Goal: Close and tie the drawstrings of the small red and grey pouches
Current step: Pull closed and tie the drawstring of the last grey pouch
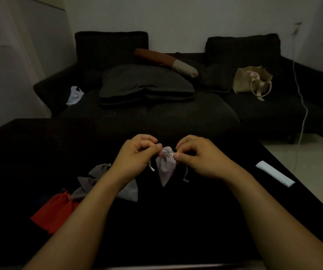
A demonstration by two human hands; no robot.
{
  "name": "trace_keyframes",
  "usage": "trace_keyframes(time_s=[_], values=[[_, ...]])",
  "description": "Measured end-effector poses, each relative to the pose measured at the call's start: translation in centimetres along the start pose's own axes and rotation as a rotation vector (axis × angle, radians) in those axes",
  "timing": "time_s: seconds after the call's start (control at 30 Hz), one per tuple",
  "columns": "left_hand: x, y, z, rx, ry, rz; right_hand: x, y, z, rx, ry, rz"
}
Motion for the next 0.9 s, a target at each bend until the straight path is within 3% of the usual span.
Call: trace_keyframes(time_s=[0.2,0.43,0.6,0.77,0.9], values=[[0.5,0.4,0.6,-0.213,0.082,0.043,-1.0,0.4,0.5,-0.087,-0.060,0.079],[0.2,0.3,0.3,-0.180,0.123,0.047,-1.2,-0.1,1.3,-0.011,-0.128,0.160],[0.3,0.2,-0.3,-0.178,0.161,0.051,-2.0,0.2,0.1,0.111,-0.409,0.077],[0.8,0.5,-0.1,-0.328,-0.025,0.078,-3.2,0.6,-0.8,-0.016,-0.144,-0.066],[1.4,0.6,0.3,-0.366,-0.120,0.100,-3.0,0.5,-0.9,0.004,0.032,-0.102]])
Point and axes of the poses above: each hand's wrist, its own y-axis away from the middle knuckle, its own z-axis out of the palm, x = y × z, the point moved 3 cm from there along -y, towards the middle knuckle, and after that the axes turned 10 degrees about x, right-handed, at the moved point
